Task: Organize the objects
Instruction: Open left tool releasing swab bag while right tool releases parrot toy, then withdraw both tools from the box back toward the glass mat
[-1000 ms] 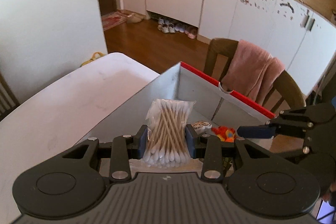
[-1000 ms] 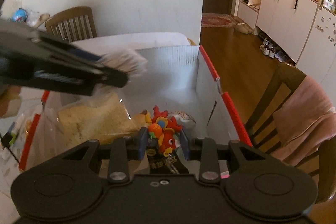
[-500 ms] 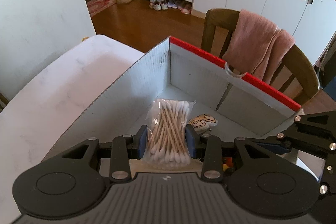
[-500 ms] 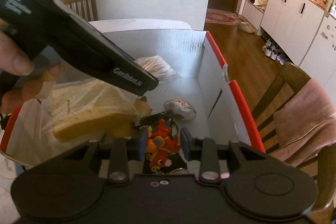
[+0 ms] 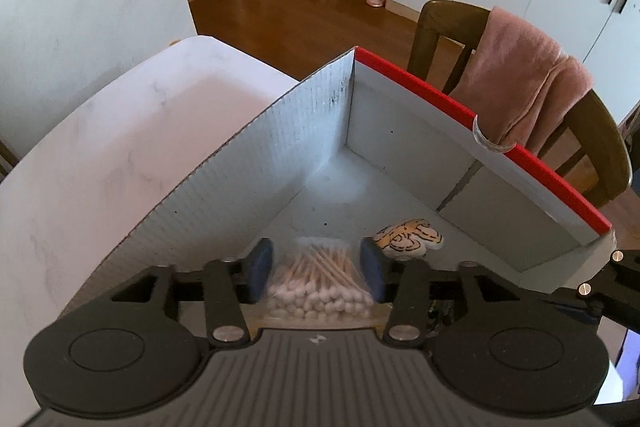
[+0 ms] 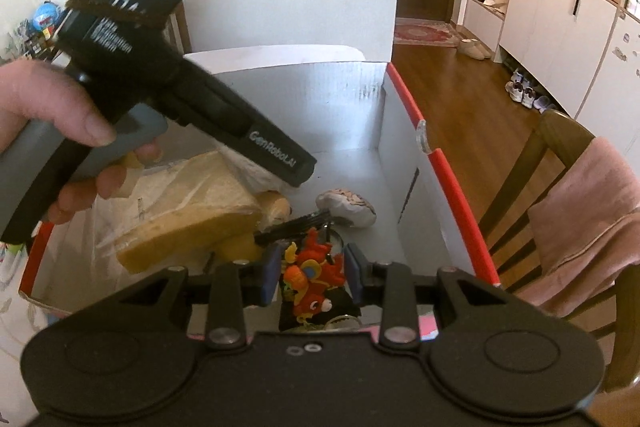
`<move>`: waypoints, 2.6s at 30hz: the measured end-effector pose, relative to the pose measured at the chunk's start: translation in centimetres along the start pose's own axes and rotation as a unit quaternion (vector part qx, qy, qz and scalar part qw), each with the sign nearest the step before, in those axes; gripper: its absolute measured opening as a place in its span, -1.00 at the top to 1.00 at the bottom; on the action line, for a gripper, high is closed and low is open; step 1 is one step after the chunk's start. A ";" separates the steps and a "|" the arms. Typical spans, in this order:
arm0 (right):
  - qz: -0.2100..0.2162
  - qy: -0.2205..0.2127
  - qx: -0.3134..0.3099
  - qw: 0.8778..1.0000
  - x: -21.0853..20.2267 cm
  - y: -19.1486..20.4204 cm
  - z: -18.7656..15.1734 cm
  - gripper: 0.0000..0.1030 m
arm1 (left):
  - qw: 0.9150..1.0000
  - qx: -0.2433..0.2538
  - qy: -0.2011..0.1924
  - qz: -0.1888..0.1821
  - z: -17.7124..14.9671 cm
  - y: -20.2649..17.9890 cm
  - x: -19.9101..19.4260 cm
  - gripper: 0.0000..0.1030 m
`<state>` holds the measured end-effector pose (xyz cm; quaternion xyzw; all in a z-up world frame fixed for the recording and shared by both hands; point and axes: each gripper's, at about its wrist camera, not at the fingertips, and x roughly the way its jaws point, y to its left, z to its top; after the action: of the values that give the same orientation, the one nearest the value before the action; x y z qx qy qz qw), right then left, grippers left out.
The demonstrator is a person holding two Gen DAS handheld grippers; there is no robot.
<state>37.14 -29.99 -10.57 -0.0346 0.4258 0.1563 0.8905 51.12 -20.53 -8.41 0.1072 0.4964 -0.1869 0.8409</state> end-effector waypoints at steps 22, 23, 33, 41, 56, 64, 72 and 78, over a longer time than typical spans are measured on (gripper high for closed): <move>0.024 -0.037 0.014 0.999 -3.7 -0.2 0.1 0.08 | 0.996 -0.010 -0.087 -0.005 -4.5 0.1 -8.1 -0.23; 0.026 -0.040 0.014 0.999 -4.0 -0.1 0.1 0.06 | 0.996 -0.013 -0.092 -0.006 -4.8 0.2 -8.6 -0.23; 0.041 -0.058 0.004 0.997 -6.8 1.6 -0.3 -0.10 | 0.991 -0.027 -0.127 -0.006 -8.3 -0.1 -13.1 -0.23; 0.042 -0.072 0.007 0.997 -8.7 4.0 -1.0 -0.20 | 0.987 -0.036 -0.157 -0.011 -11.5 -0.3 -16.8 -0.23; 0.041 -0.090 0.022 0.995 -10.3 10.9 -2.3 -0.83 | 0.982 -0.055 -0.181 -0.008 -19.7 3.2 -21.9 -0.43; 0.051 -0.088 0.024 0.995 -9.9 15.5 -2.8 -0.98 | 0.980 -0.079 -0.182 -0.010 -24.1 6.4 -23.8 -0.53; 0.050 -0.074 0.013 0.996 -9.1 19.4 -3.1 -0.98 | 0.977 -0.117 -0.178 -0.010 -27.9 10.3 -24.7 -0.76; 0.041 -0.061 0.006 0.997 -7.9 21.7 -3.5 -0.98 | 0.977 -0.142 -0.157 0.002 -30.8 12.9 -24.2 -1.00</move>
<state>23.18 -12.10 -5.15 -0.0019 0.3731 0.1917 0.9078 21.48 7.43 -2.17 -0.0427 0.3794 -0.1275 0.9154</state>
